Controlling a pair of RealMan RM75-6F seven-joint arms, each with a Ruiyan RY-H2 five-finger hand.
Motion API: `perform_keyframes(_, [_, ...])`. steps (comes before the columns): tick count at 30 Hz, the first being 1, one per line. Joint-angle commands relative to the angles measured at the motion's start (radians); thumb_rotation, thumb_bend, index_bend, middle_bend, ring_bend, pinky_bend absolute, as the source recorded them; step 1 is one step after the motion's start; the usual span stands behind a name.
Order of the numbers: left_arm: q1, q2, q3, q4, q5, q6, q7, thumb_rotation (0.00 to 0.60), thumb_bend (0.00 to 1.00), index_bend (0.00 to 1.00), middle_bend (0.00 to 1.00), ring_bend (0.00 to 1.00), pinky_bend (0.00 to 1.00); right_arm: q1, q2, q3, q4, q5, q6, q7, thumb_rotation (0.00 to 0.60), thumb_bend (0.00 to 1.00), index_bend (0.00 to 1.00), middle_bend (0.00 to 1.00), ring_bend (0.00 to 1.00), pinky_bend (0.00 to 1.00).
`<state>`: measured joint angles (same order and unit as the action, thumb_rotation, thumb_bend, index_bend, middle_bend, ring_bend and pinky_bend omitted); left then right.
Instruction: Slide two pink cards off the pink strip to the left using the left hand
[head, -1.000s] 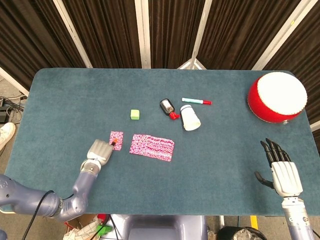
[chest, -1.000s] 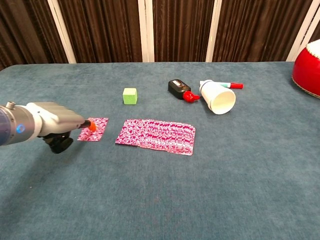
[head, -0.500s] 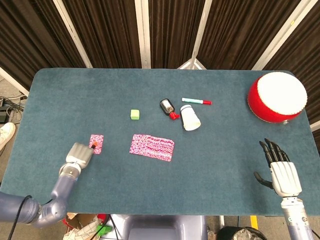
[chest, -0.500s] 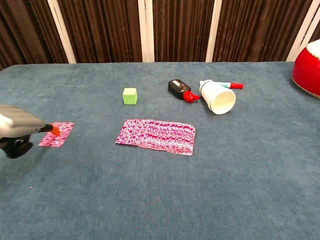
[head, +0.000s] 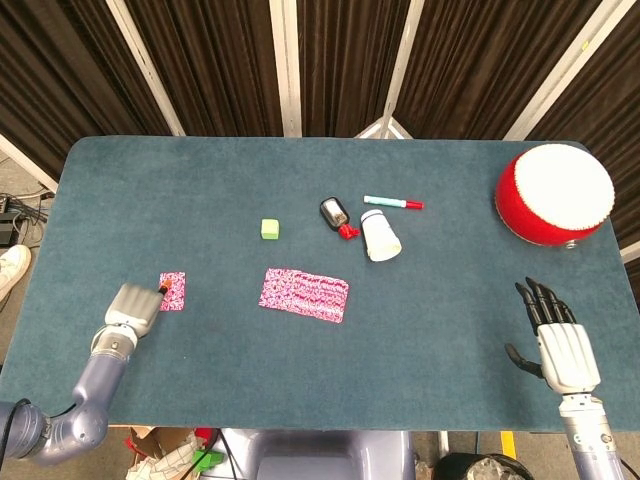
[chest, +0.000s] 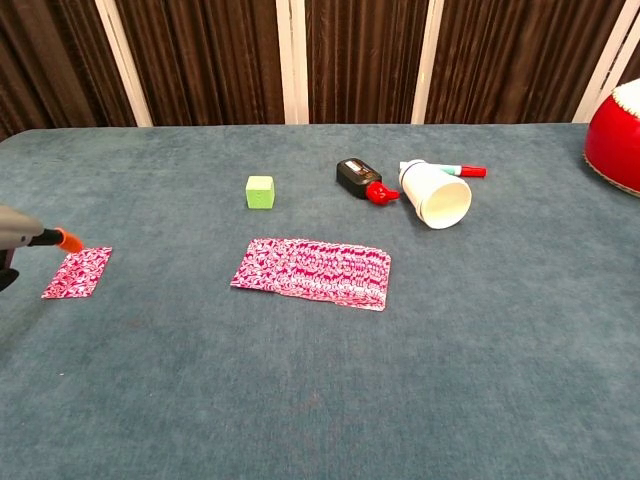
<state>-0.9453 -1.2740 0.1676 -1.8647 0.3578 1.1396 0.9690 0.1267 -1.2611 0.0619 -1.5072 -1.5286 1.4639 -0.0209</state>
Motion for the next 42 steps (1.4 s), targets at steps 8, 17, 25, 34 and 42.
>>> perform_keyframes(8, [-0.016,0.017,-0.08,-0.077,0.151,0.014,-0.042,0.6,0.89,0.06,0.83,0.75,0.68,0.001,0.0,0.002,0.002,0.004,-0.003,0.004,0.6,0.28,0.02,0.05,0.08,0.19])
perform_keyframes(17, [-0.089,-0.106,-0.131,-0.016,0.129,-0.033,0.031,0.6,0.89,0.06,0.83,0.75,0.68,0.001,0.001,0.004,0.007,0.008,-0.003,0.011,0.6,0.28,0.02,0.05,0.08,0.19])
perform_keyframes(25, [-0.153,-0.23,-0.162,0.065,0.032,-0.05,0.1,0.6,0.89,0.06,0.83,0.75,0.68,0.002,0.0,0.006,0.014,0.015,-0.008,0.016,0.6,0.28,0.02,0.05,0.08,0.19])
perform_keyframes(34, [-0.184,-0.315,-0.172,0.142,-0.003,-0.073,0.117,0.6,0.89,0.06,0.83,0.75,0.68,0.002,-0.001,0.007,0.018,0.019,-0.009,0.02,0.6,0.28,0.02,0.05,0.08,0.19])
perform_keyframes(42, [-0.203,-0.345,-0.162,0.169,-0.046,-0.057,0.15,0.6,0.89,0.06,0.83,0.75,0.68,-0.001,0.004,0.01,0.016,0.021,-0.004,0.031,0.6,0.28,0.02,0.05,0.08,0.19])
